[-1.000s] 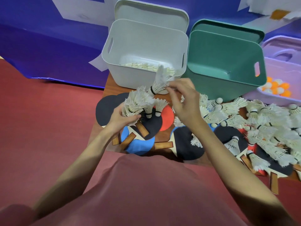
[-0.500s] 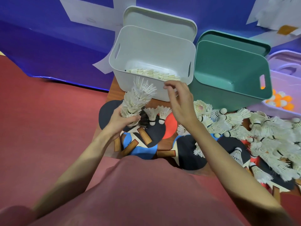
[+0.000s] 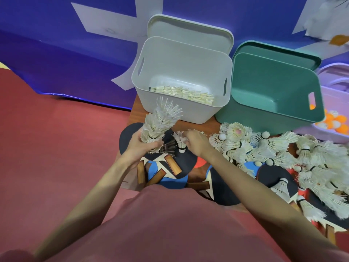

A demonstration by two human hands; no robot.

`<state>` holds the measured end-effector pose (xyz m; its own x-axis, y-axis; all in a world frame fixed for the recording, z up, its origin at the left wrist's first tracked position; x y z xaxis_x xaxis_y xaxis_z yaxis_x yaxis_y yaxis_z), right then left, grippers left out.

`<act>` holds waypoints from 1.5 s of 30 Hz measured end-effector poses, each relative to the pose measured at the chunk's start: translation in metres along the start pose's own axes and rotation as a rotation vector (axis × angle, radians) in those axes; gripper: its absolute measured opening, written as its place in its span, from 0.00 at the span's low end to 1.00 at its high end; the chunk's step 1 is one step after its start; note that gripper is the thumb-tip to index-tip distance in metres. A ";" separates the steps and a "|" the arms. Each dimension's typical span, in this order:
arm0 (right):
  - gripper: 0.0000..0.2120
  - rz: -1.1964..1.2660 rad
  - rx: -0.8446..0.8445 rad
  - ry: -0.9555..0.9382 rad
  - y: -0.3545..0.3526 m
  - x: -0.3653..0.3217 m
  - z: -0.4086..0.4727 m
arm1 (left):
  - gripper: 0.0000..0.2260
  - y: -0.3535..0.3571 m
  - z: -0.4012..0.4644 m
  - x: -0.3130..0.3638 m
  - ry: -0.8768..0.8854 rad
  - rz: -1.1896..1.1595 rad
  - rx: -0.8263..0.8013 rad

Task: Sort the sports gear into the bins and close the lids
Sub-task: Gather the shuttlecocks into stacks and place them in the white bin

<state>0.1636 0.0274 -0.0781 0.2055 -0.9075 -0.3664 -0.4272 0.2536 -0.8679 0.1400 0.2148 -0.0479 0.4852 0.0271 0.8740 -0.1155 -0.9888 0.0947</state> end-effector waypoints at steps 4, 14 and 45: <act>0.07 0.116 0.277 0.000 -0.038 -0.001 -0.022 | 0.19 -0.005 0.002 -0.003 -0.002 0.020 0.008; 0.05 0.440 1.002 -0.275 -0.173 -0.053 -0.098 | 0.19 -0.001 0.001 -0.010 -0.014 0.057 -0.013; 0.07 0.531 0.385 0.144 -0.025 -0.016 -0.037 | 0.20 -0.030 -0.013 -0.017 -0.038 0.018 0.051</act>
<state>0.1385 0.0229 -0.0380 -0.0767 -0.6556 -0.7512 -0.0877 0.7549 -0.6499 0.1236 0.2456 -0.0593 0.5157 0.0043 0.8568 -0.0810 -0.9953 0.0537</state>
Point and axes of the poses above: each hand's wrist, its own z-axis towards the middle knuckle, its own y-axis out of the palm, x = y × z, the point moved 8 cm from there along z, towards the middle knuckle, and after that the axes turned 5 degrees about -y, right-handed, at the moved point
